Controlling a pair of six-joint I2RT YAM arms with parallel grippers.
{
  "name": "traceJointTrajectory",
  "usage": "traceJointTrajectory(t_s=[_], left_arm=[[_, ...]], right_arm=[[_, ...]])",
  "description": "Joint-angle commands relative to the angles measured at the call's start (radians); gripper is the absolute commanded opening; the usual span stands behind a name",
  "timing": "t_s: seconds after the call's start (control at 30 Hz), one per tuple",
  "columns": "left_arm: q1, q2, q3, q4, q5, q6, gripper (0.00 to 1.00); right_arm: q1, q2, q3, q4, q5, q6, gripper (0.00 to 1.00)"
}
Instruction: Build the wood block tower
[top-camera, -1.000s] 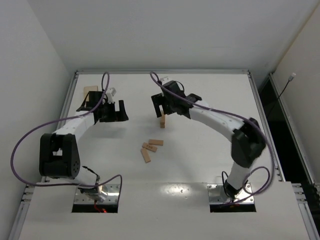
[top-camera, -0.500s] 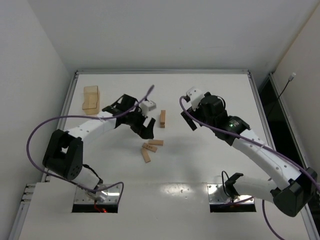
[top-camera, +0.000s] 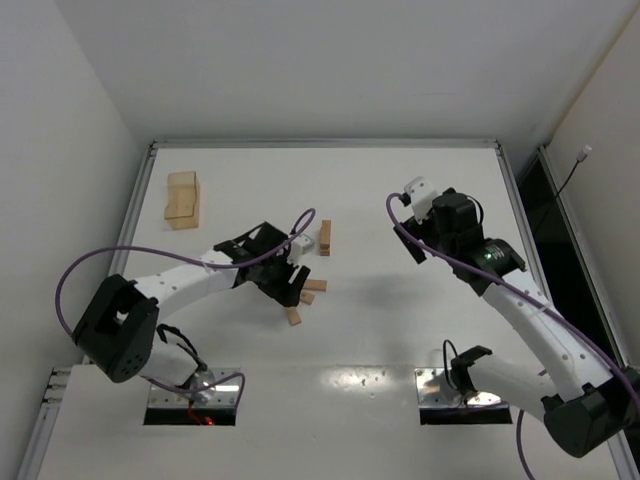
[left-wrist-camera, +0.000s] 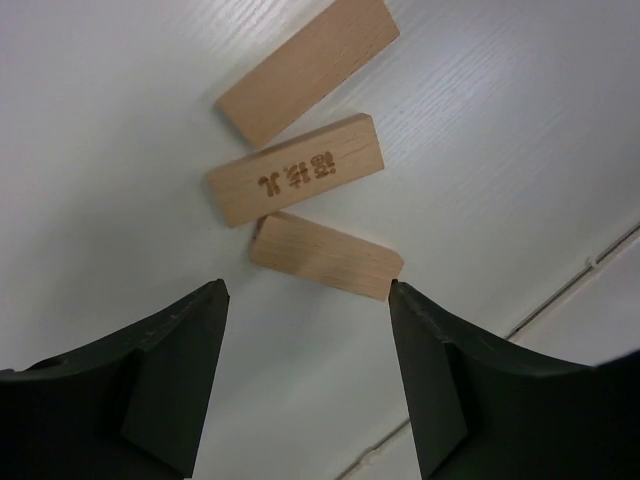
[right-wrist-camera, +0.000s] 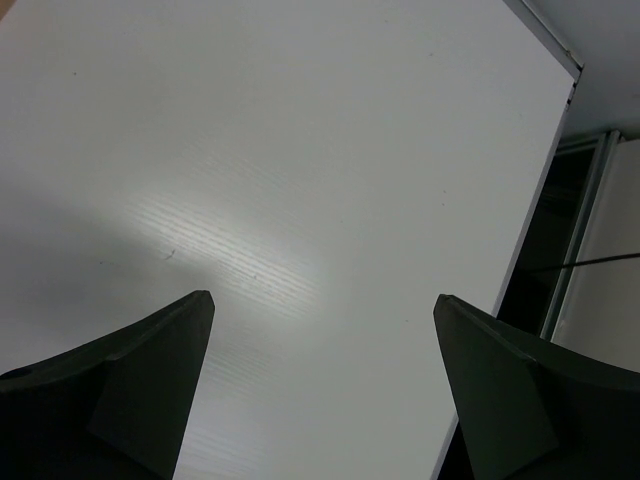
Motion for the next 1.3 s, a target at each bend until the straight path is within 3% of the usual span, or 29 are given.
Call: traceJointTrajectory(t_s=[0.0,0.27,0.57,0.9,1.27], left_arm=[[-0.061,-0.005,0.023,-0.003,-0.098,-0.181,0.63],[-0.107,0.17,0.167,-0.107,-0.089,-0.376,0.61],[-0.107,0.146,0.133,-0.13,-0.182,-0.492,0.56],[-0.059,0.126,0.01,-0.089,-0.144,-0.511,0.55],[-0.059,0.129,0.001,-0.03,-0.107,-0.5,0.55]], right_arm=[[-0.025,-0.007,-0.001,0.011,-0.008,-0.008,0.9],[-0.081,-0.007,-0.001,0.001,-0.017,0.011,0.9],[-0.119,0.002,0.019,-0.009,-0.049,0.011,0.9],[-0.157,0.031,0.049,-0.009,-0.058,0.002,0.9],[-0.185,0.04,0.039,-0.031,-0.121,0.002,0.9]])
